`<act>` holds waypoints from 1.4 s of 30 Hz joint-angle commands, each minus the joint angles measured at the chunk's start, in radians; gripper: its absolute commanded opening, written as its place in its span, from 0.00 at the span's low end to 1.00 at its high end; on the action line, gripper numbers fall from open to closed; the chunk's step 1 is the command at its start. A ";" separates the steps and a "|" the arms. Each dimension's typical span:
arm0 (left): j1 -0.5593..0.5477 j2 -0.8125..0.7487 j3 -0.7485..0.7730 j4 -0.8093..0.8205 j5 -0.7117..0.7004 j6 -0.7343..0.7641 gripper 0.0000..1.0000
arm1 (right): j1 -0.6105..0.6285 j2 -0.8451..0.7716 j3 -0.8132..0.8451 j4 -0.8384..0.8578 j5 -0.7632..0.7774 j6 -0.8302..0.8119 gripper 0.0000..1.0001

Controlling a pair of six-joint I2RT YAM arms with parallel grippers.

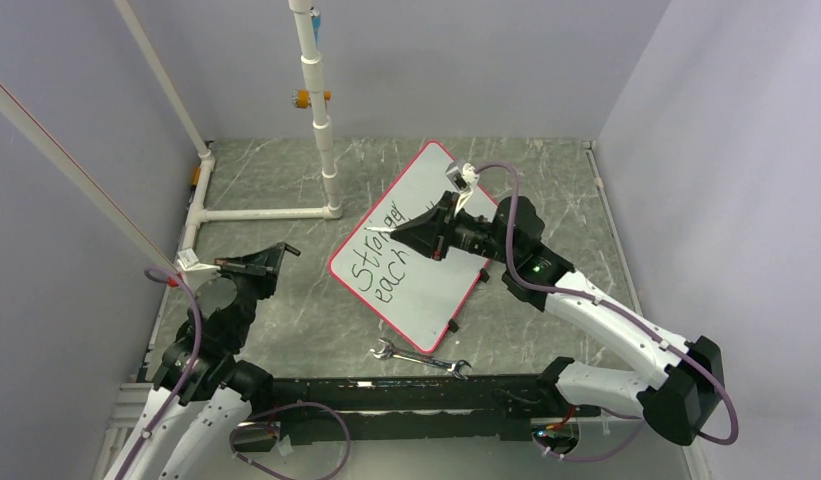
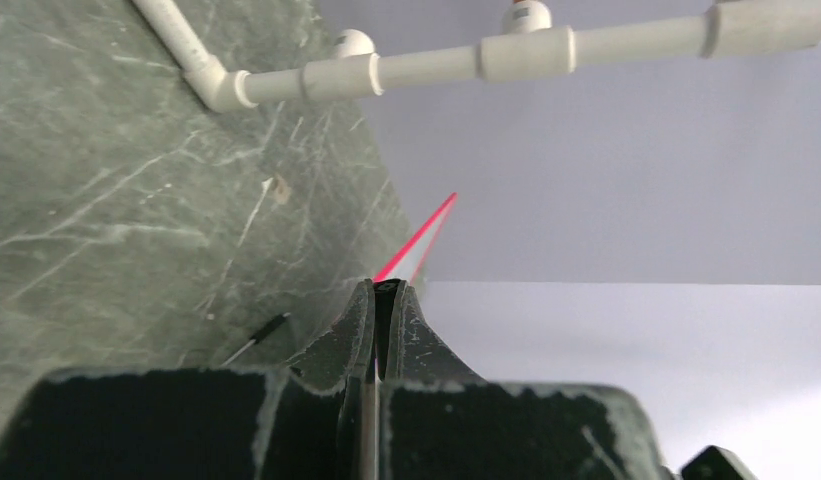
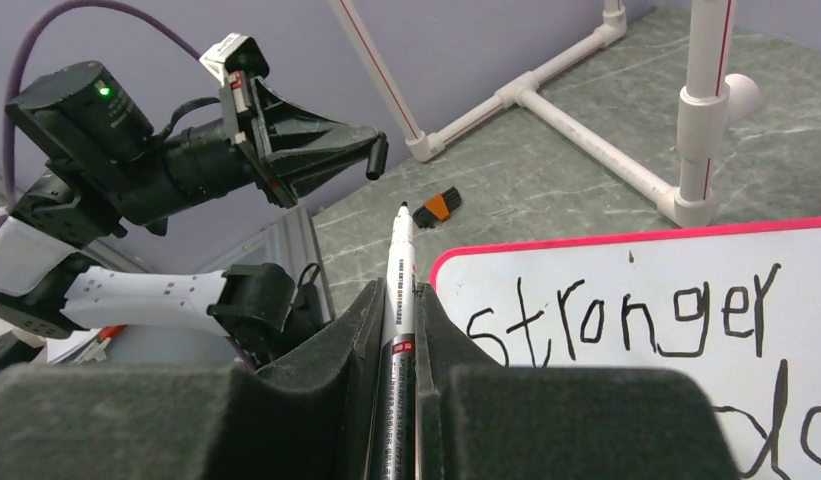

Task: Write a sentence on the whiteboard
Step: Insert the whiteboard marker without the cap into the pen cap.

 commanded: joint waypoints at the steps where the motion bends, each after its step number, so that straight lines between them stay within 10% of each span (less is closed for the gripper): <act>1: -0.001 0.032 0.039 0.143 0.028 -0.064 0.00 | 0.023 0.035 0.058 0.115 0.026 0.018 0.00; 42: -0.002 0.142 0.018 0.311 0.103 -0.334 0.00 | 0.200 0.340 0.282 0.099 0.153 -0.090 0.00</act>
